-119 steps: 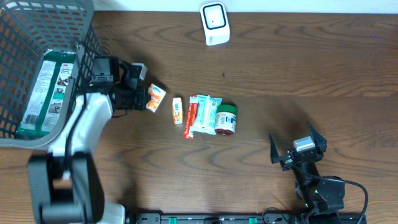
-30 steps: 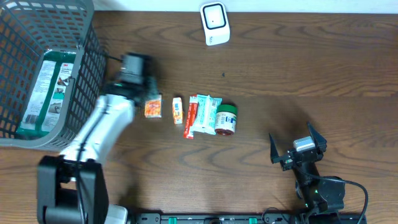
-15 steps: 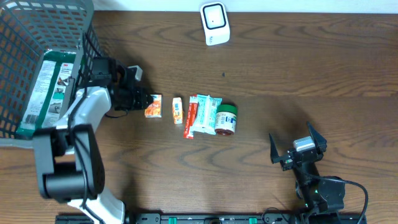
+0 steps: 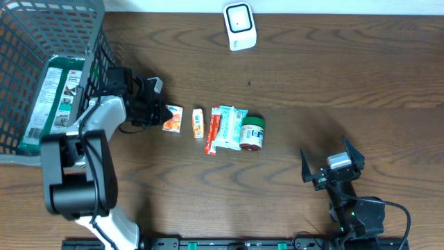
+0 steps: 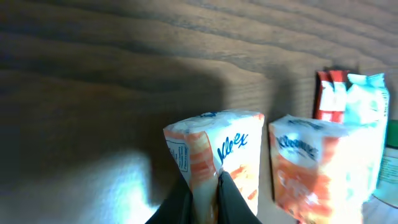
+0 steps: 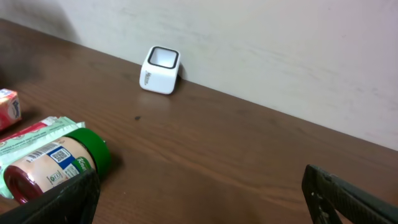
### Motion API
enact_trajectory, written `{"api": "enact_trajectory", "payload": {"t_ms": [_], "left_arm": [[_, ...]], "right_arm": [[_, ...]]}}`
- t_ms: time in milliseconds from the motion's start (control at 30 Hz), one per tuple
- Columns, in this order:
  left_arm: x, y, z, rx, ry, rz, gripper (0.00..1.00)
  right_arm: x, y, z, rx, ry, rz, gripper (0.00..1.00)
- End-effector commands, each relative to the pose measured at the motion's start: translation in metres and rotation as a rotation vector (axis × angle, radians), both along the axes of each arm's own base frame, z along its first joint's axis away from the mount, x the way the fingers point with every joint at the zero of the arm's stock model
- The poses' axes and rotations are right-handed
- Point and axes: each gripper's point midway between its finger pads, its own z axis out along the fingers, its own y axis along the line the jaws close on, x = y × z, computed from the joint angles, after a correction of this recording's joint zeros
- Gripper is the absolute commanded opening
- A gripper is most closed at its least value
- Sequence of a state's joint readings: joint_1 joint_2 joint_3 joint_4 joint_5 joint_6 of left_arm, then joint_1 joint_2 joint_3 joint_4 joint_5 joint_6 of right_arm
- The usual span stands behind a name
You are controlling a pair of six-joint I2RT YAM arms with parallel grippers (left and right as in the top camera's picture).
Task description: Scan the item barcode
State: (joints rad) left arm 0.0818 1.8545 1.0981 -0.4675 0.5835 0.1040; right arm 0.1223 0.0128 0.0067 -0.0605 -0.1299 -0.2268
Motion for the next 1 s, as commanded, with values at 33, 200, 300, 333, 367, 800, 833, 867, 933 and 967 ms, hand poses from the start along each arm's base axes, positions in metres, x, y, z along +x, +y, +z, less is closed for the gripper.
{"api": "enact_trajectory", "payload": {"t_ms": [33,200,300,333,367,800,833,867,933,967], "left_arm": [[0.000,0.017,0.044,0.175,-0.068,0.108,0.07],[-0.017,0.030,0.070,0.498,-0.086,0.293,0.07],[-0.025,0.020,0.076,0.679,-0.132,0.310,0.07],[-0.027,0.013,0.077,0.725,-0.150,0.306,0.07],[-0.028,0.005,0.076,0.751,-0.164,0.297,0.07],[-0.034,-0.033,0.046,1.011,-0.255,0.239,0.07],[-0.033,-0.034,0.044,1.011,-0.254,0.239,0.08],[-0.033,-0.036,0.040,0.999,-0.247,0.235,0.07],[-0.035,-0.051,0.029,0.910,-0.208,0.207,0.07],[-0.035,-0.055,0.026,0.889,-0.197,0.199,0.07]], "right_arm": [[-0.001,0.003,-0.001,0.011,0.006,0.009,0.99],[-0.001,0.003,-0.001,0.011,0.006,0.009,0.99],[-0.001,0.003,-0.001,0.011,0.006,0.009,0.99],[-0.001,0.003,-0.001,0.011,0.006,0.009,0.99],[-0.001,0.003,-0.001,0.011,0.006,0.009,0.99],[-0.001,0.003,-0.001,0.011,0.006,0.009,0.99],[-0.001,0.003,-0.001,0.011,0.006,0.009,0.99],[-0.001,0.003,-0.001,0.011,0.006,0.009,0.99],[-0.001,0.003,-0.001,0.011,0.006,0.009,0.99],[-0.001,0.003,-0.001,0.011,0.006,0.009,0.99]]}}
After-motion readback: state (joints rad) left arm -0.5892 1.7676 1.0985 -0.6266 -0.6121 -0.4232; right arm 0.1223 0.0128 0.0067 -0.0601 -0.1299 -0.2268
